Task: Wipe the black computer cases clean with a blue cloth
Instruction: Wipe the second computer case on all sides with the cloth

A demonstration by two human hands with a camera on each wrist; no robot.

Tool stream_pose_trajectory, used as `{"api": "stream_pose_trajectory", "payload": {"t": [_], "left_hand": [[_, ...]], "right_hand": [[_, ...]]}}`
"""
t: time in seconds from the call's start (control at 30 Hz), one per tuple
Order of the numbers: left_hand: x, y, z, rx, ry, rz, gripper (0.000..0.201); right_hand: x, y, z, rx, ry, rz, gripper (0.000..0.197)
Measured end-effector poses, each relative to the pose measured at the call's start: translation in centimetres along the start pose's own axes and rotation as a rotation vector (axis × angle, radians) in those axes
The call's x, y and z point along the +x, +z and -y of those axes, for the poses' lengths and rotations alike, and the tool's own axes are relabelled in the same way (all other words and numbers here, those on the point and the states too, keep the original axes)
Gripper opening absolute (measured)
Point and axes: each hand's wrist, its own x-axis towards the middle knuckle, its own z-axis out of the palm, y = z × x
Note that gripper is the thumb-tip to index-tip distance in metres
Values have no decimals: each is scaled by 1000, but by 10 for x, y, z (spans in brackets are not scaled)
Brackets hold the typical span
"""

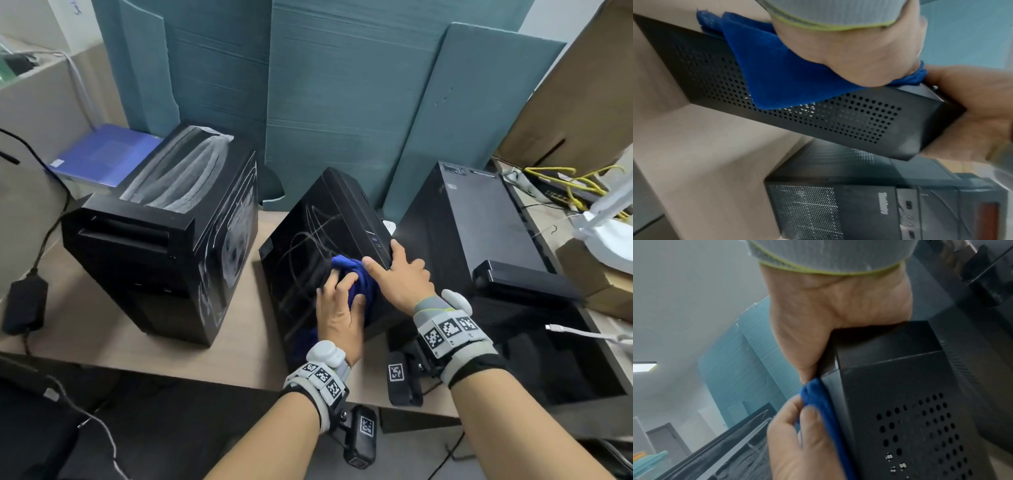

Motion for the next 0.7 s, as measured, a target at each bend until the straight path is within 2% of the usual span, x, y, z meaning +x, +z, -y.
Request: {"api": "stream_pose_trajectory", "payload": {"t": [0.17, 0.33, 0.4, 0.47, 0.57, 0.63, 0.7], "left_hand": [[-5, -1, 40, 31, -247, 5, 49], [-19, -19, 101, 46, -630, 30, 53], [-20, -28, 101, -11, -795, 23, 46], [-20, -32, 95, -42, -893, 1, 48], [-20, -29, 96, 0, -813, -48, 47], [-19, -21, 95, 0, -718, -9, 47], [-7, -18, 68, -8, -603, 58, 51]], "right_hand": [[7, -4, -10, 15, 13, 53, 90], [6, -6, -11, 21, 9, 67, 88], [6, -6, -11, 24, 6, 66, 87], [5, -5, -9, 14, 2, 63, 87], [4, -5, -8, -6, 1, 64, 86], [4, -5, -8, -22, 6, 60, 83], [3, -6, -6, -21, 7, 48, 79]]}}
